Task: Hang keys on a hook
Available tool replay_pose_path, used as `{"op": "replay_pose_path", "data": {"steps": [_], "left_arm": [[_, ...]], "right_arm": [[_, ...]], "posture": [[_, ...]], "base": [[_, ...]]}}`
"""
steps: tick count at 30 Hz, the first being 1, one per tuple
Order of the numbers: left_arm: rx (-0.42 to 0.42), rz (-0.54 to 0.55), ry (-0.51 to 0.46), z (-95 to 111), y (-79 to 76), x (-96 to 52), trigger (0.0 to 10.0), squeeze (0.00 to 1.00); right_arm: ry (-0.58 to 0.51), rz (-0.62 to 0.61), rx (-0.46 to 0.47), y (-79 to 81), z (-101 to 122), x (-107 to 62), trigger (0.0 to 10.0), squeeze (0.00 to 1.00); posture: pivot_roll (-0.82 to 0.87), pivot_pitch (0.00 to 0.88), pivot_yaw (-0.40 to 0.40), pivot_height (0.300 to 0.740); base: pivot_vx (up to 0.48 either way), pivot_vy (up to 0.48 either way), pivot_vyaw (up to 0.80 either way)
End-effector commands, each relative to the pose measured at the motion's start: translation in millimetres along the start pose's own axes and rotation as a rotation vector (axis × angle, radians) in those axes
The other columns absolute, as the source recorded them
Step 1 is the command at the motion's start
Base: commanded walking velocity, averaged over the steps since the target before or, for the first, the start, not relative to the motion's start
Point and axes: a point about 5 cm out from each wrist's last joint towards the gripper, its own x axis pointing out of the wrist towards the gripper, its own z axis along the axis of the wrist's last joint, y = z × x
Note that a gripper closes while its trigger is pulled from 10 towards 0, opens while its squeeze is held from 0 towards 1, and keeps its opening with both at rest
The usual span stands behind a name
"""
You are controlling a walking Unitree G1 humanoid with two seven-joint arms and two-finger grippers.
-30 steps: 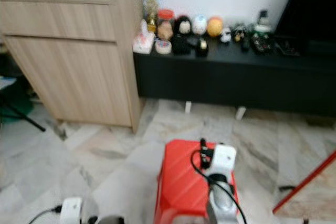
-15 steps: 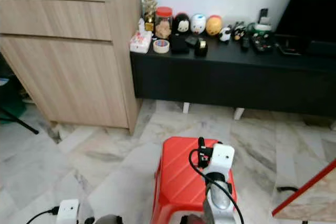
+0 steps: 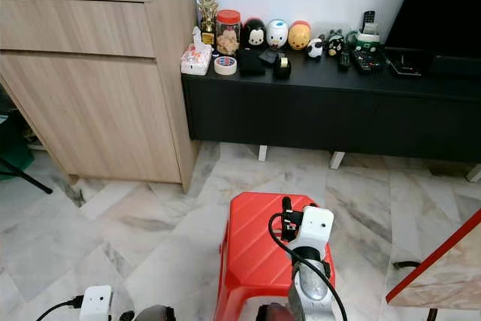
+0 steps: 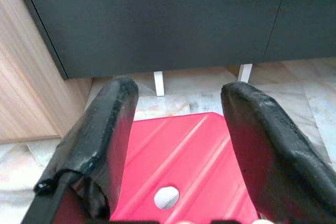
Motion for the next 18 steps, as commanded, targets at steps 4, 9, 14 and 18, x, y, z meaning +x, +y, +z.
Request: {"op": "replay_pose_path", "data": {"steps": [4, 9, 14, 18], "left_arm": [[-0.040, 0.028, -0.053, 12, 4.6, 1.9, 10.0, 0.00], [-0.075, 0.036, -0.200, 48, 10.8, 6.2, 10.0, 0.00], [-0.087, -0.002, -0.454, 104, 8.4, 4.4, 10.0, 0.00], [-0.067, -0.036, -0.602, 131, 2.2, -2.3, 10.0, 0.00]], "right_arm": [[-0.018, -0.009, -0.003, -2.4, 3, 0.6, 10.0, 0.00], [-0.014, -0.016, -0.012, -5.1, 3, 0.7, 10.0, 0.00], [-0.010, -0.030, -0.023, -8.8, 3, 2.1, 10.0, 0.00], [-0.011, -0.030, -0.027, -10.0, 4, 3.2, 10.0, 0.00]], "posture": [[0.06, 0.009, -0.067, 0.607], [0.06, 0.010, -0.069, 0.607], [0.05, 0.000, -0.061, 0.607], [0.05, 0.000, -0.060, 0.607]], "base": [[0.000, 0.000, 0.00], [0.000, 0.000, 0.00], [0.000, 0.000, 0.00], [0.000, 0.000, 0.00]]}}
